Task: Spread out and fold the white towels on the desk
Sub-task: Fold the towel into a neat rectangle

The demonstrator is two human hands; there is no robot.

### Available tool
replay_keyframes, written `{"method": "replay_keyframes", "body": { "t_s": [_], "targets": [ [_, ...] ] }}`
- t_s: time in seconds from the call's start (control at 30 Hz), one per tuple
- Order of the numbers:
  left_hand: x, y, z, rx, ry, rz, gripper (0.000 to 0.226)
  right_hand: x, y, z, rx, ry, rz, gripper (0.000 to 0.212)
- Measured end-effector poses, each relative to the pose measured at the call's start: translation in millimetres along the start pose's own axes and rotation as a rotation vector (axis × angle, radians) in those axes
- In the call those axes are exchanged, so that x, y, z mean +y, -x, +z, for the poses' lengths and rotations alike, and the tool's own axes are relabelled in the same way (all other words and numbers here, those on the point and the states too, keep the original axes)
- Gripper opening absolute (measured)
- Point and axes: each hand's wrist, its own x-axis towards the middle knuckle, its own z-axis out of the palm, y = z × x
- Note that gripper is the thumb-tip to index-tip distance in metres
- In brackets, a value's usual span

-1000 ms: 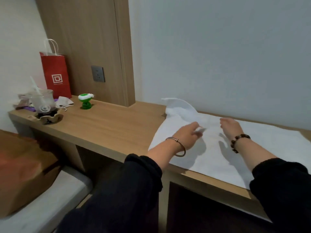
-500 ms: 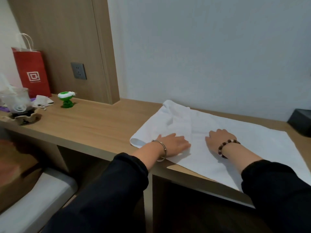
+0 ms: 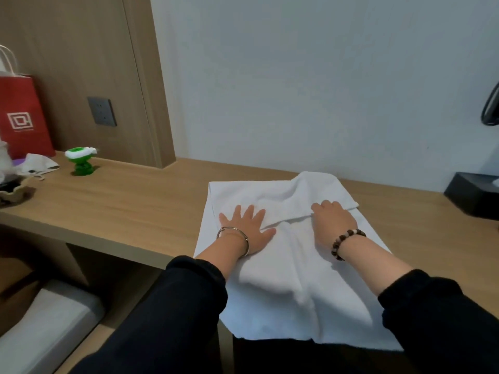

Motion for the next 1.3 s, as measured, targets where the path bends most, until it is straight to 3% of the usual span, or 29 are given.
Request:
{"method": "replay_keyframes", "body": {
  "t_s": [0.17,0.37,0.47,0.57,0.63,0.7,0.77,0.83,0.93,1.03,1.1,1.13,1.2,1.3],
  "targets": [
    [-4.7,-7.9,9.2,0.089,0.010,0.062,0.068,21.6,-31.6,14.2,-0.013,0.069,-0.012,0.050],
    [-6.2,-14.5,4.1,0.104,0.036,0.073,0.064,29.3,-55.4,7.4,-0.096,0.058,0.121,0.020],
    [-6.2,-16.7,3.3,0.104,0.045,0.062,0.063,28.2,-57.5,-15.5,0.029,0.049,0.215,0.018],
    [-6.6,-18.4,2.7,0.118,0.055,0.065,0.059,26.4,-39.8,-26.3,0.250,0.162,0.134,0.008],
    [-6.4,-19.0,1.4,0.134,0.080,0.066,0.052,26.7,-19.6,-9.0,0.123,0.175,0.037,0.014],
    [-6.3,-18.1,-1.5,0.133,0.119,0.075,0.049,31.9,-2.9,13.4,-0.105,-0.070,0.034,0.034],
    [-8.9,-15.1,-5.1,0.115,0.172,0.102,0.052,39.3,3.0,25.5,-0.203,-0.263,0.071,0.048],
    [-17.2,-9.1,-12.0,0.116,0.177,0.116,0.054,43.6,1.9,28.7,-0.211,-0.269,0.060,0.049],
    [-34.9,0.7,-28.2,0.204,-0.102,0.146,0.051,45.0,1.9,19.6,-0.224,-0.189,0.087,0.046],
    [-41.4,13.9,-40.1,0.237,-0.258,0.173,0.052,41.0,7.7,-5.9,-0.017,0.070,0.151,0.013],
    [-38.2,24.7,-37.8,0.177,-0.205,0.184,0.046,37.8,14.4,-13.4,0.046,0.113,0.134,0.006],
    [-35.6,30.2,-33.3,0.119,-0.139,0.182,0.043,37.1,18.4,-7.8,0.025,0.052,0.083,0.013],
    [-30.1,38.0,-21.6,-0.015,0.008,0.152,0.050,35.2,30.3,8.7,-0.154,-0.105,-0.005,0.047],
    [-25.5,38.2,-4.2,-0.015,0.018,0.113,0.055,39.9,37.2,27.7,-0.299,-0.171,-0.010,0.055]
  ]
}}
